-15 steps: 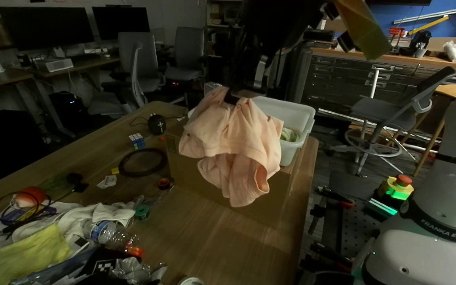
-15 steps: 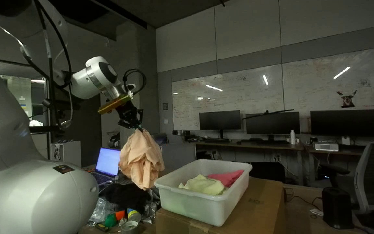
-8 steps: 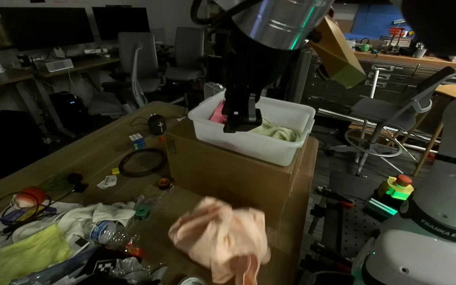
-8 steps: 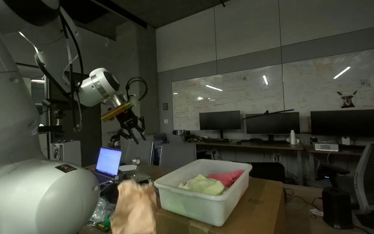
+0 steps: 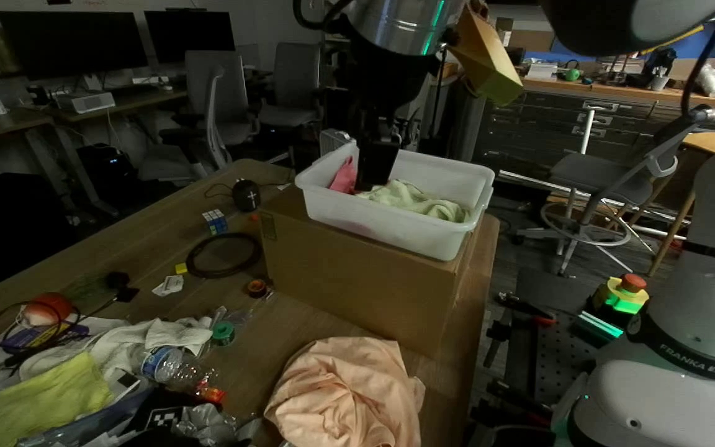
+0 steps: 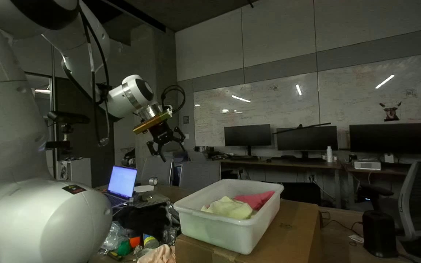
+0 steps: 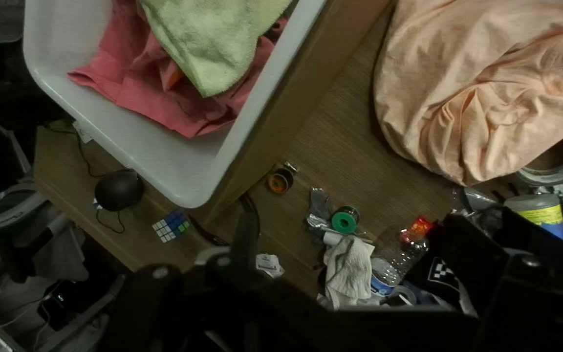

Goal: Remove the clothes from the box and put them on the table

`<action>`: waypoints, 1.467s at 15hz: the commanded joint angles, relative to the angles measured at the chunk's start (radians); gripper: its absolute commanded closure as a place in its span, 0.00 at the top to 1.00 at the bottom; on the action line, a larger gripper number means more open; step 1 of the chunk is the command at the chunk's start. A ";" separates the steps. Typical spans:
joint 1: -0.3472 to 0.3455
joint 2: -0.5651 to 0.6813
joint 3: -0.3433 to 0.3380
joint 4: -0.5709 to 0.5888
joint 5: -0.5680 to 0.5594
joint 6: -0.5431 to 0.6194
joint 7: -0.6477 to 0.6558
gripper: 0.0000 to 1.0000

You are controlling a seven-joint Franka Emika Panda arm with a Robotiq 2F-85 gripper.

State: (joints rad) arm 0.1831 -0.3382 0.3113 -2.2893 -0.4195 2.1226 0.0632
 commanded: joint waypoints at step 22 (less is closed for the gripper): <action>-0.199 0.094 -0.327 -0.073 0.265 0.114 -0.012 1.00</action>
State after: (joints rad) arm -0.0124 -0.3030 0.0134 -2.4145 -0.2296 2.2273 0.0951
